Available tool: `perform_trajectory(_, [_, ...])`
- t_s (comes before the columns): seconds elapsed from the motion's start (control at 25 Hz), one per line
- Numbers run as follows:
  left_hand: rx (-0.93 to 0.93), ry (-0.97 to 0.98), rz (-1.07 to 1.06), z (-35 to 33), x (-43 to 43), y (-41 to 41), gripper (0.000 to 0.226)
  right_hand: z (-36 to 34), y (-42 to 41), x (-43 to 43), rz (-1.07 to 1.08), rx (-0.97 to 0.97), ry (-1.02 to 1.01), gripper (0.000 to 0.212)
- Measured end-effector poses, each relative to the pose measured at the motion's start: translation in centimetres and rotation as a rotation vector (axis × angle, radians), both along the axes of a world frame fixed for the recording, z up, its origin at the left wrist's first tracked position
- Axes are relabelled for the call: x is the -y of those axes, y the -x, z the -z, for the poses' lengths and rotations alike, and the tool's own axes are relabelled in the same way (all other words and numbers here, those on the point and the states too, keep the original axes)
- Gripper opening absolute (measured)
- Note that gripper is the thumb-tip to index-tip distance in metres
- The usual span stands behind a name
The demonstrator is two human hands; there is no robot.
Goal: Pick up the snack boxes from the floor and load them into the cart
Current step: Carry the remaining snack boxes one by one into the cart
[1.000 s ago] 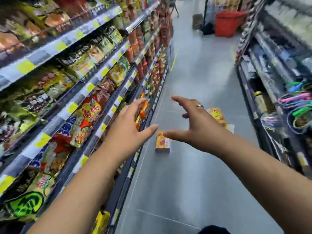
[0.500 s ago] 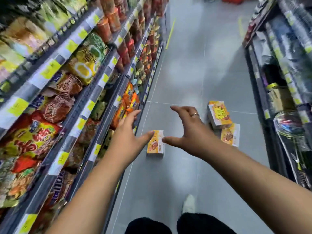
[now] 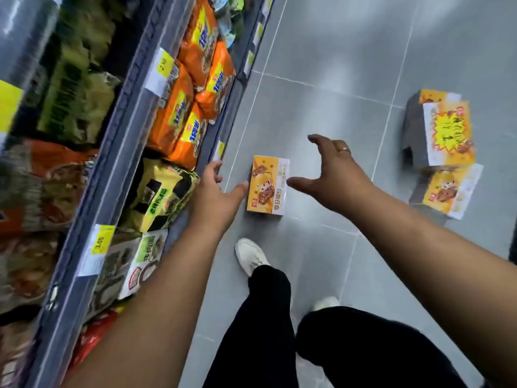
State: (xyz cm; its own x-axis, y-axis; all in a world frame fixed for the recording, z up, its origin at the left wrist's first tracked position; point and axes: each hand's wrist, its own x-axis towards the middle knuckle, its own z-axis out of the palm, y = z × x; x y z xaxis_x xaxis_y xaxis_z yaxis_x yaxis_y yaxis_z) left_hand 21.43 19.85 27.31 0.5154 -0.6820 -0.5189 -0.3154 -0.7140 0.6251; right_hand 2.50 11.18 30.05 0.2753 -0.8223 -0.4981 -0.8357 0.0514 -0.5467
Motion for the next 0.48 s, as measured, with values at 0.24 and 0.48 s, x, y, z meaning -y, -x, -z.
perform_trajectory(0.24, [-0.019,-0.207,-0.080,18.3,1.2,-2.0,0.083,18.3,-2.8,5.3,-0.002,-0.098,-0.146,0.093])
perform_trajectory(0.48, [-0.079,-0.387,-0.182,34.0,1.1,-0.5,0.093,34.3,-3.8,9.1,-0.073,-0.176,-0.168,0.102])
